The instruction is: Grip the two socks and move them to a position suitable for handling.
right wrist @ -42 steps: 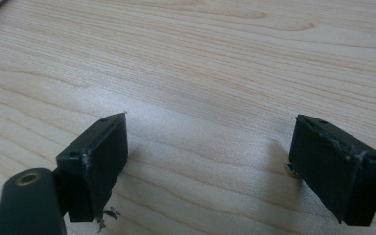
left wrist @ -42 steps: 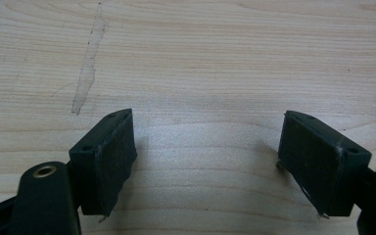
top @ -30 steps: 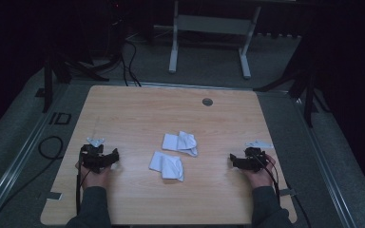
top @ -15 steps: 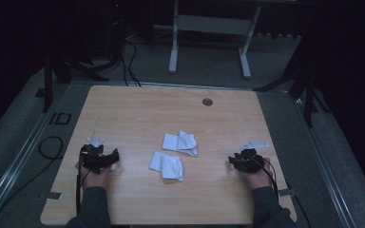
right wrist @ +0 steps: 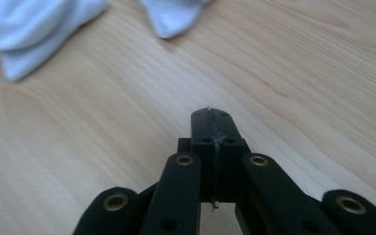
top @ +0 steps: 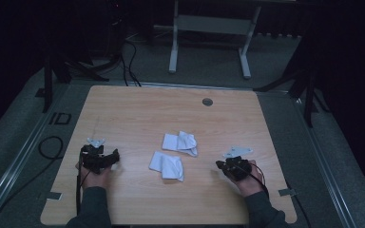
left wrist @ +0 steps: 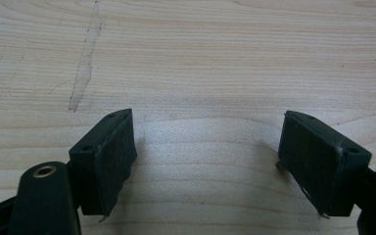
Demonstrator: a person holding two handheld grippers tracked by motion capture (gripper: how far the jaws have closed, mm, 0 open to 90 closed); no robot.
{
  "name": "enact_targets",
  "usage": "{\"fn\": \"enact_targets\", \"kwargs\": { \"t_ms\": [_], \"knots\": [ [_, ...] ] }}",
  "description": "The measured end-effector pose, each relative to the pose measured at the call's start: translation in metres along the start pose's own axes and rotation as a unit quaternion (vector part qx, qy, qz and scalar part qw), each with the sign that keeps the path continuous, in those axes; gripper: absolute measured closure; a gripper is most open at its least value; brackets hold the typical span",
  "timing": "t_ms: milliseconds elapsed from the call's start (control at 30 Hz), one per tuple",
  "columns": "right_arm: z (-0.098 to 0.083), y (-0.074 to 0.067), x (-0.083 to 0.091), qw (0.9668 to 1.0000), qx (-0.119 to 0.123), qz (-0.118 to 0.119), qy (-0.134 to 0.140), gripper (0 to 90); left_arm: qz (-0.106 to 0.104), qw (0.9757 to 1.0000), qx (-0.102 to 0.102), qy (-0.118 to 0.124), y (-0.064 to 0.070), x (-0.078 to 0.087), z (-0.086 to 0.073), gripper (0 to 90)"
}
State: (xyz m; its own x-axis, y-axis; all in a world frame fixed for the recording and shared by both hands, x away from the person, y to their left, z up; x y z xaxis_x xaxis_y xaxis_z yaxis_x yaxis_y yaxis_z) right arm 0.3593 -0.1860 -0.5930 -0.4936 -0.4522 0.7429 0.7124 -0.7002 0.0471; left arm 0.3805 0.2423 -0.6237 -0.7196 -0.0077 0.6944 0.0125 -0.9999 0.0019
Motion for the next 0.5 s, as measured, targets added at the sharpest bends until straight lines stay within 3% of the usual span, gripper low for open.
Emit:
{"fn": "enact_targets", "kwargs": {
  "t_ms": [333, 500],
  "knots": [
    [0.011, -0.033, -0.013, 0.9986, 0.045, 0.026, -0.012, 89.5, 0.0, 1.0, -0.001, 0.0, 0.0, 0.0, 0.0, 21.7],
    [0.017, -0.044, -0.017, 0.998, 0.05, 0.036, -0.014, 89.5, -0.001, 1.0, -0.002, 0.0, 0.0, 0.0, 0.0, 21.7]
  ]
}}
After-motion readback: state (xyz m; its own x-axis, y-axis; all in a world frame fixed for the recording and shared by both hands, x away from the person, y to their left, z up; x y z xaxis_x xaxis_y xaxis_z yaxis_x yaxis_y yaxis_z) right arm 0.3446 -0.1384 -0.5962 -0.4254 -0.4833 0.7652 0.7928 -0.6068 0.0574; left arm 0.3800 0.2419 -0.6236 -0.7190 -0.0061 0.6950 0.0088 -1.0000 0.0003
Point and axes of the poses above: each handheld gripper's, and its own axes: x roughly backward along the jaws, z roughly out of its top, y roughly to its right, the point moved 8 cm from there along -x, roughly forward along the jaws
